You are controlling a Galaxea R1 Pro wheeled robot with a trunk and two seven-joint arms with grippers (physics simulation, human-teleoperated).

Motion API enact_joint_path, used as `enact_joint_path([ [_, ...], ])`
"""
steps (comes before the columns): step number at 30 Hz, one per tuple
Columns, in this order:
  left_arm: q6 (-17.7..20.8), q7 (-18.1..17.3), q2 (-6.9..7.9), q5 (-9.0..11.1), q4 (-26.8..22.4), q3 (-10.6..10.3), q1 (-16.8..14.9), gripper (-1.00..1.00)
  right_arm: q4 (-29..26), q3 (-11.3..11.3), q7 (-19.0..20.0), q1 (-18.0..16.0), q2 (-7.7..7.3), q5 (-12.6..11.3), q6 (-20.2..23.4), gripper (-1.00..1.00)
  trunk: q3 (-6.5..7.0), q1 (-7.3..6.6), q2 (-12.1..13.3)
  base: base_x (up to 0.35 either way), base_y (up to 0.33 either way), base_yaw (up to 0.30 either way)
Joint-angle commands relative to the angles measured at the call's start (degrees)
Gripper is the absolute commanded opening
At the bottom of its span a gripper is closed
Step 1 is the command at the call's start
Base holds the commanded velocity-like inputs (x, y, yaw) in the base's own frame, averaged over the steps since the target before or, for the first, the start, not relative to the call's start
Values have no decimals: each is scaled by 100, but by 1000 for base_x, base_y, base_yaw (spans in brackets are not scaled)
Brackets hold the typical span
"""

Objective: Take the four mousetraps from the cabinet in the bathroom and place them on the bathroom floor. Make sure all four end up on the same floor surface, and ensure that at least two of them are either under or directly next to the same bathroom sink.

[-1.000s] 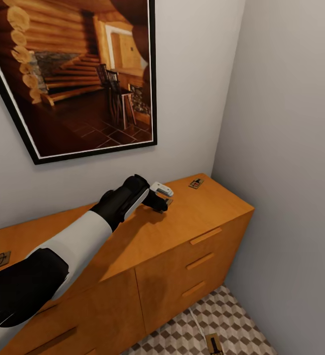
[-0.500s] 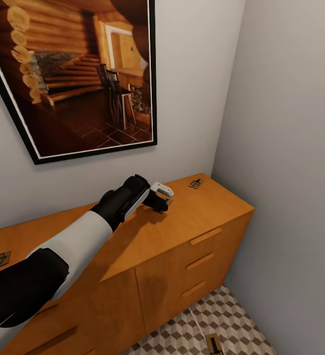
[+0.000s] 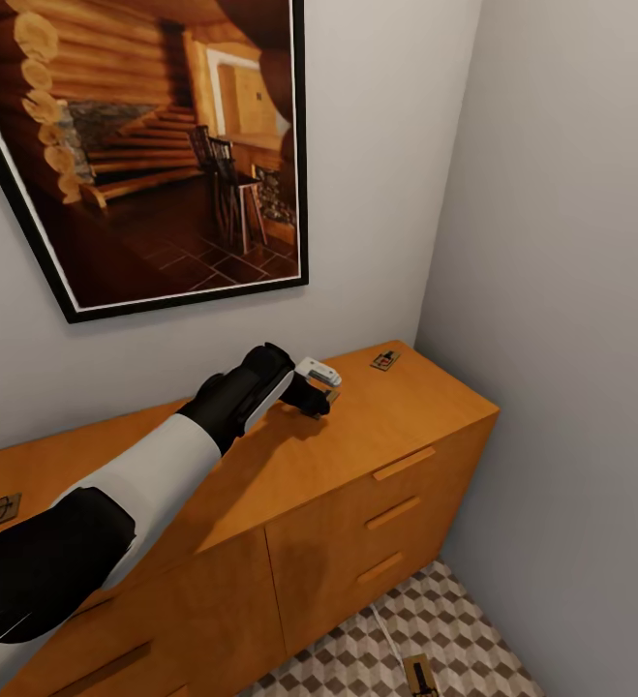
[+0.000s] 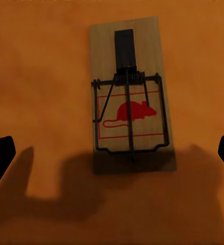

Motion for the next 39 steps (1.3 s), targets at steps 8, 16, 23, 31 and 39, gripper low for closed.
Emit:
enact_joint_path([
  [8, 19, 0, -4, 16, -5, -13, -6, 100, 3, 48, -48, -3, 1, -6, -9, -100, -25, 0, -3, 0, 0, 0],
  [16, 19, 0, -18, 17, -5, -13, -6, 100, 3, 48, -48, -3, 1, -6, -9, -100, -83, 0, -3, 0, 0, 0],
  [23, 19, 0, -17, 16, -5, -13, -6, 100, 4, 48, -48, -3, 1, -6, -9, -100, -136, 0, -3, 0, 0, 0],
  [31, 19, 0, -14, 17, -3, -16, -6, 100, 5, 48, -48, -3, 1, -6, -9, -100, -152, 0, -3, 0, 0, 0],
  [39, 19, 0, -13, 17, 4, -19, 15, 100, 5, 48, -48, -3, 1, -6, -9, -100, -161, 0, -3, 0, 0, 0],
])
